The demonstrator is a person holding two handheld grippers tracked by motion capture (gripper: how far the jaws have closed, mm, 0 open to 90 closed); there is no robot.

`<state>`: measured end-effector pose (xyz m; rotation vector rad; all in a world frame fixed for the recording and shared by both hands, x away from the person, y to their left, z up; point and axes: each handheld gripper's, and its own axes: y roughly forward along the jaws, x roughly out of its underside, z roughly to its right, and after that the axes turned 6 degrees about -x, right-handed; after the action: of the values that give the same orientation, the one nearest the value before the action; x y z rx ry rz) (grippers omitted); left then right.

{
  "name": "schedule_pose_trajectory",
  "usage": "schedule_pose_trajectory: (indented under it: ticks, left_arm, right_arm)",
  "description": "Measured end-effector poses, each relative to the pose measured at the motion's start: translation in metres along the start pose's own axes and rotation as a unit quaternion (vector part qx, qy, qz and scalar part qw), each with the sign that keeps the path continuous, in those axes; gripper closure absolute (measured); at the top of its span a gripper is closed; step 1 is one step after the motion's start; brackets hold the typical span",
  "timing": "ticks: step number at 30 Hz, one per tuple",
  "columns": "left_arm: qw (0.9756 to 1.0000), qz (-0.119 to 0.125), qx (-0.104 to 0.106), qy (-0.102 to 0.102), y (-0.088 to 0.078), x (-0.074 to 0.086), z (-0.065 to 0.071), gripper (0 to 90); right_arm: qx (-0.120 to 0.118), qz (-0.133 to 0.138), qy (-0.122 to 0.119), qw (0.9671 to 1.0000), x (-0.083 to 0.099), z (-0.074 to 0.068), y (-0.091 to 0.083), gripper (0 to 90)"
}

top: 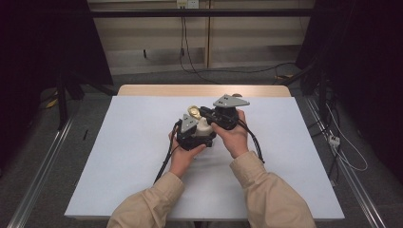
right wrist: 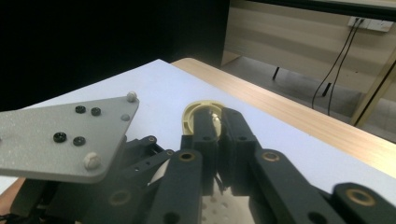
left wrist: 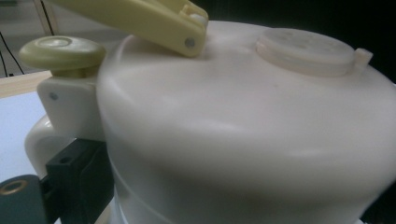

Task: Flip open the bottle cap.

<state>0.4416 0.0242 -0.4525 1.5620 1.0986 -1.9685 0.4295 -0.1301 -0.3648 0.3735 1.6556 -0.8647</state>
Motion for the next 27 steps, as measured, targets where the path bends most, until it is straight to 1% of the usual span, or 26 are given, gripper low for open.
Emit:
schedule_pose_trajectory:
  ticks: [3,5,7,8,9,10,13,14,15,16,18,19,20,21,22,23,24,25,26,27]
  left_arm:
    - [1.0,0.0,0.0,-0.001,0.0,0.0,0.0,5.5]
    - [1.0,0.0,-0.001,-0.002,0.0,0.0,0.0,5.5]
    - [1.0,-0.001,-0.002,-0.001,0.0,0.0,0.001,5.5]
    - [1.0,-0.001,-0.002,-0.002,0.0,0.0,0.001,5.4]
    - [1.0,-0.002,-0.002,-0.002,0.0,0.0,0.001,5.4]
    - [1.0,-0.002,-0.001,0.001,0.0,0.0,0.0,5.4]
    - [1.0,-0.002,0.002,0.001,-0.001,0.0,-0.001,5.3]
    - [1.0,-0.001,0.003,-0.004,-0.001,0.0,0.0,5.3]
    - [1.0,-0.006,0.006,0.0,-0.002,-0.001,-0.001,5.1]
    - [0.9999,-0.009,0.009,-0.001,-0.003,0.0,-0.001,4.8]
    - [0.9998,-0.017,0.009,0.0,-0.004,-0.001,-0.001,4.5]
    - [0.9996,-0.025,0.005,0.013,-0.004,-0.001,-0.001,4.3]
    - [0.998,-0.044,0.001,0.045,-0.005,0.0,0.0,3.0]
    - [0.9962,-0.059,0.001,0.064,-0.005,0.002,0.0,1.9]
    - [0.9949,-0.075,0.001,0.068,-0.004,0.007,-0.001,1.9]
    - [0.9952,-0.075,0.007,0.062,-0.006,0.009,-0.003,2.9]
    - [0.9959,-0.064,0.01,0.063,-0.01,0.009,-0.004,3.5]
    - [0.9968,-0.056,0.01,0.056,-0.014,0.009,-0.004,3.9]
    - [0.9969,-0.055,0.011,0.055,-0.018,0.008,-0.005,4.1]
    - [0.997,-0.048,0.012,0.058,-0.023,0.007,-0.005,4.6]
  right_arm:
    - [0.002,0.006,0.008,0.9999,0.0,0.002,-0.004,78.0]
    - [0.002,0.005,0.007,1.0,0.001,0.001,-0.007,72.2]
    - [0.004,0.004,0.007,1.0,0.003,0.001,-0.009,68.6]
    - [0.002,0.005,0.012,0.9999,0.004,0.002,-0.01,65.3]
    - [0.007,0.004,0.015,0.9999,0.004,0.003,-0.011,59.9]
    - [0.01,0.004,0.018,0.9998,0.004,0.003,-0.013,56.8]
    - [0.013,0.006,0.019,0.9997,0.004,0.004,-0.019,48.4]
    - [0.012,0.006,0.017,0.9998,0.004,0.004,-0.02,48.1]
    - [0.012,0.006,0.016,0.9998,0.005,0.004,-0.022,45.9]
    - [0.012,0.008,0.018,0.9997,0.006,0.004,-0.024,41.3]
    - [0.009,0.013,0.024,0.9996,0.008,0.004,-0.027,33.3]
    - [0.009,0.013,0.026,0.9995,0.01,0.003,-0.029,30.2]
    - [0.011,0.015,0.026,0.9995,0.012,0.003,-0.032,27.3]
    - [0.012,0.019,0.03,0.9993,0.014,0.004,-0.034,25.0]
    - [0.013,0.021,0.033,0.9991,0.017,0.004,-0.036,23.4]
    - [0.015,0.022,0.035,0.999,0.019,0.005,-0.039,21.9]
    - [0.018,0.022,0.038,0.9989,0.021,0.005,-0.042,20.7]
    - [0.022,0.025,0.038,0.9987,0.023,0.006,-0.045,20.0]
    - [0.023,0.027,0.04,0.9986,0.025,0.006,-0.049,19.9]
    - [0.025,0.03,0.041,0.9984,0.027,0.007,-0.052,19.5]
